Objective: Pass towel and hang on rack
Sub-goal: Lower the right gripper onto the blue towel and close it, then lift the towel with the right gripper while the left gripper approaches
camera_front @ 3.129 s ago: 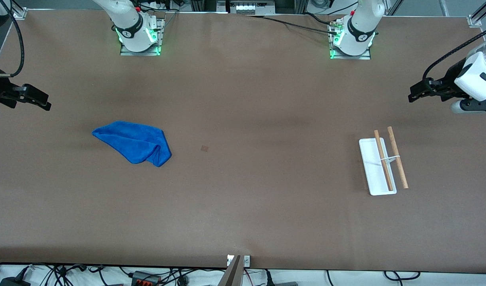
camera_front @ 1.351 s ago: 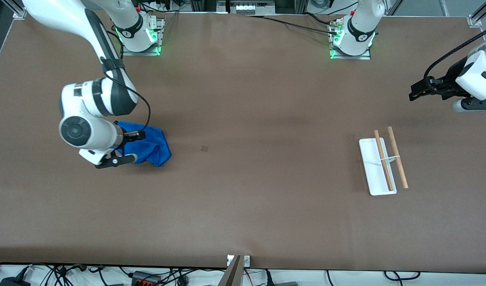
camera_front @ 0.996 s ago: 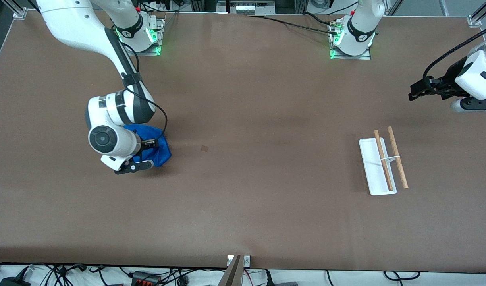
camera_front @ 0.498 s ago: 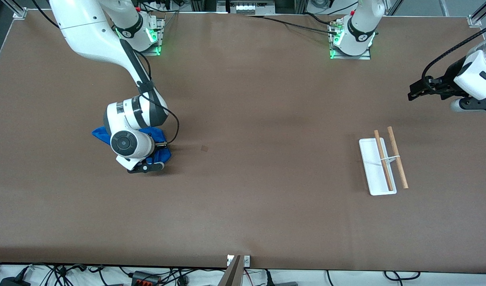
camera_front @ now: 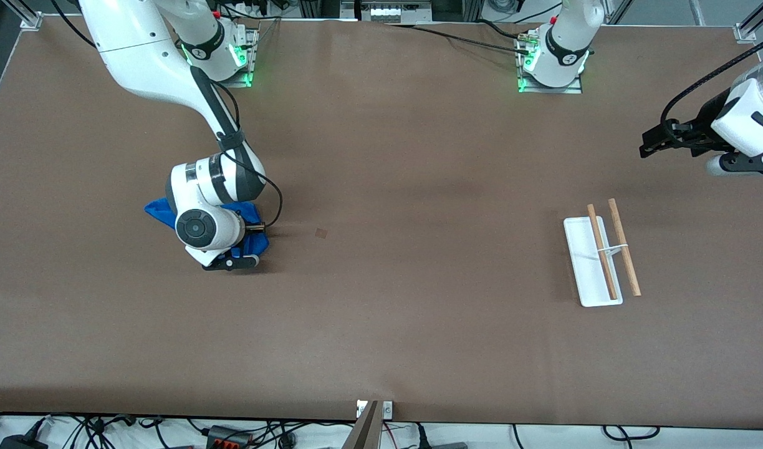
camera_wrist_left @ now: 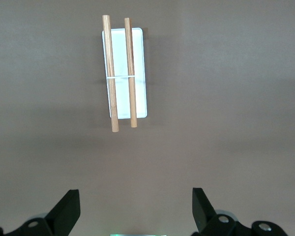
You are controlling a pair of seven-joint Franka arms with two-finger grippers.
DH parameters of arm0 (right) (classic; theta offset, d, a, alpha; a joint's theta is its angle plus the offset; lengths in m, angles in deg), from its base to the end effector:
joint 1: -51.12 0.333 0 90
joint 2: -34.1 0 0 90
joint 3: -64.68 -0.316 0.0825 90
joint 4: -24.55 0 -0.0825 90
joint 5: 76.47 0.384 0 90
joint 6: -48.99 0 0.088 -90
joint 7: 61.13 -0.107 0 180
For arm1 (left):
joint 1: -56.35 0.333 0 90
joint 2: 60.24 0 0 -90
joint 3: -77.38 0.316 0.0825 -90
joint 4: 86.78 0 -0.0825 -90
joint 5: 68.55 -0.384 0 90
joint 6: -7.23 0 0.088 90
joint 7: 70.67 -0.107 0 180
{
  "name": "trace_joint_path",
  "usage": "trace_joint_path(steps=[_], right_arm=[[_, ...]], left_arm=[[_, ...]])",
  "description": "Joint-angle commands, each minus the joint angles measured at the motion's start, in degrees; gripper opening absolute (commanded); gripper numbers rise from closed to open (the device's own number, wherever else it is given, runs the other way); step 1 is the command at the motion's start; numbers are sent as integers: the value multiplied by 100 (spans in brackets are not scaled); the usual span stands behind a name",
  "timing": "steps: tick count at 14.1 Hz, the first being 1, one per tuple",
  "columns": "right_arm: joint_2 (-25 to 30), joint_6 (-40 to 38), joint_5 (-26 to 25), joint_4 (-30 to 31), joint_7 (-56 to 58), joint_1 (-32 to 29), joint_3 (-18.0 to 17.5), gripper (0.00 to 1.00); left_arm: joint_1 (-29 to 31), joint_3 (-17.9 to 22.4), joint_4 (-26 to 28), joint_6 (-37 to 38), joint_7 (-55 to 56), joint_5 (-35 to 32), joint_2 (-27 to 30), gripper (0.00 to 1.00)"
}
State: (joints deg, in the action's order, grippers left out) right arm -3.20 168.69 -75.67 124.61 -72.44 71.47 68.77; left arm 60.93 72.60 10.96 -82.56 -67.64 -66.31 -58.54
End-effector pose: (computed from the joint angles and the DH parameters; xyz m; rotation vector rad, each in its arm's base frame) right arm 0.6034 0.1794 0.1800 3.0012 0.1283 -0.4383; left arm 0.5395 -0.0067 0.5770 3.1024 0.0800 -0.1711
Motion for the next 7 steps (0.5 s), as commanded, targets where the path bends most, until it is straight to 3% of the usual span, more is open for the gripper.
trace_joint_path(steps=[1,4,7], right_arm=[[100,-61,69,23,-12,30,21,20],[179,-70,69,-30,14,30,21,2],[284,-79,69,-82,-38,48,21,0]], left_arm=[[-19,-23,-184,128,31,-93,-82,100],[-19,-23,-184,128,31,-93,-82,100],[-19,-23,-184,128,31,-93,-82,100]])
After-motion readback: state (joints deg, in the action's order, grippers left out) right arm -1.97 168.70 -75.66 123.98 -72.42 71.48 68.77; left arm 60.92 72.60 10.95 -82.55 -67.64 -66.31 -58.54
